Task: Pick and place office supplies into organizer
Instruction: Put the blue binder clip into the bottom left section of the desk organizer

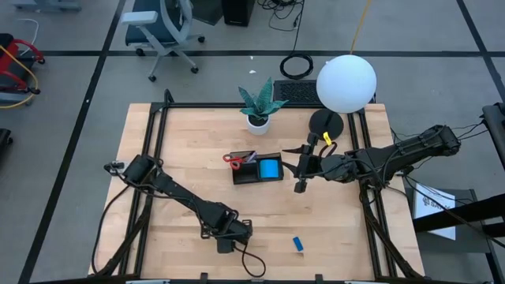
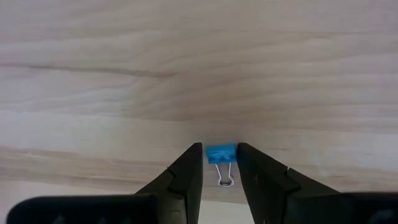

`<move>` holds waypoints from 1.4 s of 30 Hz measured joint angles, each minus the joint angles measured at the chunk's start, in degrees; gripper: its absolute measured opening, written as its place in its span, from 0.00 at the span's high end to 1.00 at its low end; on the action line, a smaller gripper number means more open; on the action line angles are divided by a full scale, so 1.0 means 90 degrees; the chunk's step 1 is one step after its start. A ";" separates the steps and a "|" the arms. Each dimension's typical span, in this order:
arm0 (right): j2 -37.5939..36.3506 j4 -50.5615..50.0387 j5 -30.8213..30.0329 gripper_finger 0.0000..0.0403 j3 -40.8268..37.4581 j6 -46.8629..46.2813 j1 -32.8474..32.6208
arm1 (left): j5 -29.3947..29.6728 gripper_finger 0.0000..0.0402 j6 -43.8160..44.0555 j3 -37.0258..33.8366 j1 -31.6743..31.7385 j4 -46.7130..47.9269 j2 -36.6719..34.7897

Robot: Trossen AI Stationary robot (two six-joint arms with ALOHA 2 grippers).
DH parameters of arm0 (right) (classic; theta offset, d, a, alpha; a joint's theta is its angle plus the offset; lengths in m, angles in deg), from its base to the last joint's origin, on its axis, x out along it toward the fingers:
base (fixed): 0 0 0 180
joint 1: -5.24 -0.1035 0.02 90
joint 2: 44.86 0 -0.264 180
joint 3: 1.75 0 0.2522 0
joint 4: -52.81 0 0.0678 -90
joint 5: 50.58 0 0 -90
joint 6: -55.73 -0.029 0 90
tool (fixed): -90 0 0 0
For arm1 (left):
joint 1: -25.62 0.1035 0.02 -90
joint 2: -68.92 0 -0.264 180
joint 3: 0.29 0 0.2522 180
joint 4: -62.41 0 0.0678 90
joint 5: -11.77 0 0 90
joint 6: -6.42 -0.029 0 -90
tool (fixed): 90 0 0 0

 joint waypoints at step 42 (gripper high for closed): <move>0.0000 -0.0005 0.0002 0.61 0.0000 -0.0155 0.0000 | 0.3670 0.89 0.1222 -0.0032 0.0377 0.0403 -0.0721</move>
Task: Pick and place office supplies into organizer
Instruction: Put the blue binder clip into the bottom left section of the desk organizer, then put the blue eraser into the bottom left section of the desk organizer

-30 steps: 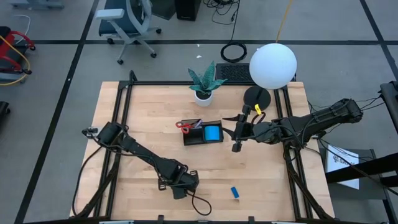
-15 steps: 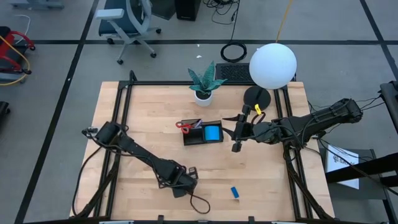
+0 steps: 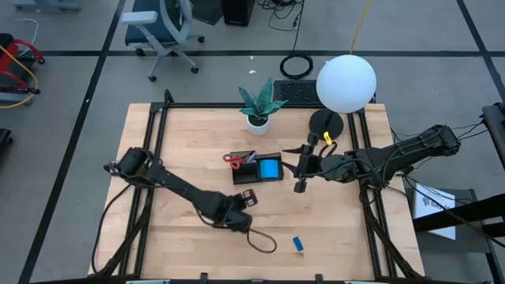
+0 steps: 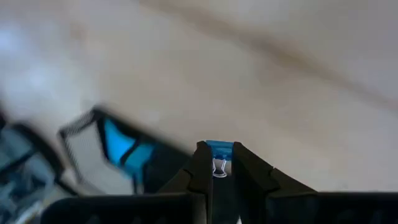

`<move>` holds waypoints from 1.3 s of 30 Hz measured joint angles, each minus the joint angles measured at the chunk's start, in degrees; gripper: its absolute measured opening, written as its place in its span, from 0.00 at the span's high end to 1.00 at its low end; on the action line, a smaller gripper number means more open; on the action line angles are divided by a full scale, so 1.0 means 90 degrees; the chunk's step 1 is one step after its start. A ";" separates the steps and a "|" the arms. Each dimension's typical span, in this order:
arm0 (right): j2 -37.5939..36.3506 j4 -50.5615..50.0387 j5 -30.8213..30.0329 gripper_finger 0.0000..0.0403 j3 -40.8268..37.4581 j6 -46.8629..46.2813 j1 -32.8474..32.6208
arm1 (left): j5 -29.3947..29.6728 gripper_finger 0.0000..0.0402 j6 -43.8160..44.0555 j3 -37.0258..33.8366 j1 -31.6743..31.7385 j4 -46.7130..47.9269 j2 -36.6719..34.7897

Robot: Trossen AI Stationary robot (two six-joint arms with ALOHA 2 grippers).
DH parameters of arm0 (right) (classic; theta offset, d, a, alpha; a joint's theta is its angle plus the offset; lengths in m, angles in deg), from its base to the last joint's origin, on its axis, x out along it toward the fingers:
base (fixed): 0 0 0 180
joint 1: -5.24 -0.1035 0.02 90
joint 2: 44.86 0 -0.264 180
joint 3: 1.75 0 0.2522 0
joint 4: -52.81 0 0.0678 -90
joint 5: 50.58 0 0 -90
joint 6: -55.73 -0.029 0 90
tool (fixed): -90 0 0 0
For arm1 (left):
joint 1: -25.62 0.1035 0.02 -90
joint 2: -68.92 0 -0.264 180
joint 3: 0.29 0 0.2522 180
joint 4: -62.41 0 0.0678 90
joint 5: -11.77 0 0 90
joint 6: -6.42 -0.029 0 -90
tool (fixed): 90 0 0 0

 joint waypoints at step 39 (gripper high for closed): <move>0.0000 -0.0097 -0.0002 0.61 0.0000 -0.0019 0.0000 | -0.0570 0.87 0.2250 0.0002 0.1212 -0.0343 -0.0007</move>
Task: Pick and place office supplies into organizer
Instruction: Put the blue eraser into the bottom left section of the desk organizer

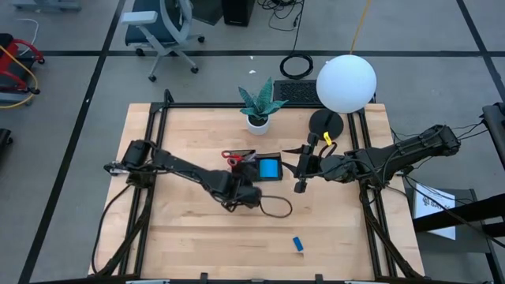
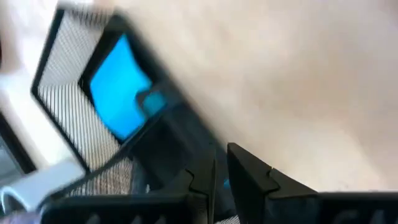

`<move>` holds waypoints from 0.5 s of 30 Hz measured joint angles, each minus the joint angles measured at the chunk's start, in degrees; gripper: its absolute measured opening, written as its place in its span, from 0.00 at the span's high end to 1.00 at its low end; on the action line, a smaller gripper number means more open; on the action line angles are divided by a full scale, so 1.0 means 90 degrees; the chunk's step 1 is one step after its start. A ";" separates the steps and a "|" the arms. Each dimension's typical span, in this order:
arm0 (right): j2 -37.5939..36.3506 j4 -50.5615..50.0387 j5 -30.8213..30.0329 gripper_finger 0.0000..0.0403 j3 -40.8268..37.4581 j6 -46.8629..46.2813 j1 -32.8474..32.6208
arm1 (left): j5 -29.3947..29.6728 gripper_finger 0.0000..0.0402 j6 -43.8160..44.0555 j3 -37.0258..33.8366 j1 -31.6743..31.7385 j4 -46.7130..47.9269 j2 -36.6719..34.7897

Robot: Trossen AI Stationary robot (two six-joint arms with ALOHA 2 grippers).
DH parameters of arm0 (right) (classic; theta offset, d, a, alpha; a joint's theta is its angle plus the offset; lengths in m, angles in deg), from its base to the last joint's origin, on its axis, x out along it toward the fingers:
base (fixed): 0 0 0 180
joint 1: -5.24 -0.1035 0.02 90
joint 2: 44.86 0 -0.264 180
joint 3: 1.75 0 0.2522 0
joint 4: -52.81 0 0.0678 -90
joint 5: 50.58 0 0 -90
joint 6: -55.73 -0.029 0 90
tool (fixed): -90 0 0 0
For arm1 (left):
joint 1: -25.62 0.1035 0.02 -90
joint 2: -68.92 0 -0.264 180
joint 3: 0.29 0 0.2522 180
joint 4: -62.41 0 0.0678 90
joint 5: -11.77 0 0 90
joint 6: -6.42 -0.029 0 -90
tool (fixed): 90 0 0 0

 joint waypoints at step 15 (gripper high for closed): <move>0.0000 -0.0385 0.0005 0.61 0.0000 -0.0329 -0.0002 | 0.0027 0.87 0.1138 0.0007 -0.0814 -0.0972 -0.0010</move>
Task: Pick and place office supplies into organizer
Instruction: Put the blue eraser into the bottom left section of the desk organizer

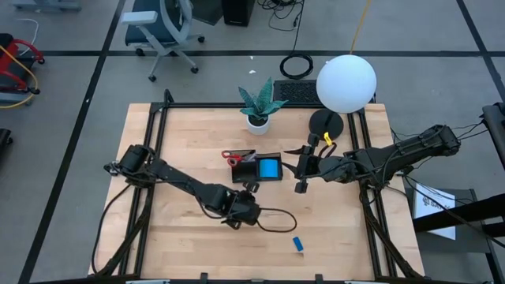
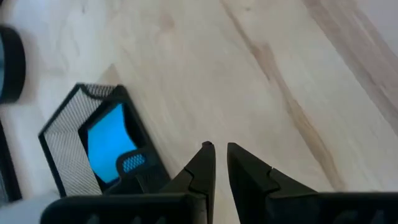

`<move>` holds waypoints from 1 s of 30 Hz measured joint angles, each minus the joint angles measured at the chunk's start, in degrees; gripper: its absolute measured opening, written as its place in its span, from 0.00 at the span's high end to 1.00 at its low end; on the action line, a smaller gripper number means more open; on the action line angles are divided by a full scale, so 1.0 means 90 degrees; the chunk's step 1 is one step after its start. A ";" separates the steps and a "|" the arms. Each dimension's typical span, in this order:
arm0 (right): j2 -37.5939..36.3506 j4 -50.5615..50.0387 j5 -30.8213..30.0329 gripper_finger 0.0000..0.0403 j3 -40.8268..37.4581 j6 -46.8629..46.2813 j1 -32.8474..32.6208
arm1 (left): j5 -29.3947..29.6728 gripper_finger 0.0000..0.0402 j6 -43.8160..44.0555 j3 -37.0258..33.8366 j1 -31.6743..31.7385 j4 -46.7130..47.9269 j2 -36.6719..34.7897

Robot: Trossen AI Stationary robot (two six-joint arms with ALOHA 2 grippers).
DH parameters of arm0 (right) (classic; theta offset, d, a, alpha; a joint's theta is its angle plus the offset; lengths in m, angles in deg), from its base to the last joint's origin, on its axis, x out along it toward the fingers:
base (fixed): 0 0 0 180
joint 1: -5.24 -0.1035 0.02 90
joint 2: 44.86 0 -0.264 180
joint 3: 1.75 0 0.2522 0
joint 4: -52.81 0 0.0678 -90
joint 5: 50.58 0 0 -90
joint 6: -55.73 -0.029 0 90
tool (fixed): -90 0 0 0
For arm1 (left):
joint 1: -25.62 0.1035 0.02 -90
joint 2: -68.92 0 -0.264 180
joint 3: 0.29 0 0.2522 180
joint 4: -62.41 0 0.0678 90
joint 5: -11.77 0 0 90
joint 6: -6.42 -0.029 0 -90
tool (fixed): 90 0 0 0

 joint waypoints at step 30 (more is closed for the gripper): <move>0.0002 -0.0051 0.0165 0.61 -0.0002 -0.0062 0.0000 | 0.2841 0.87 0.2168 0.0002 -0.0124 0.1148 -0.4134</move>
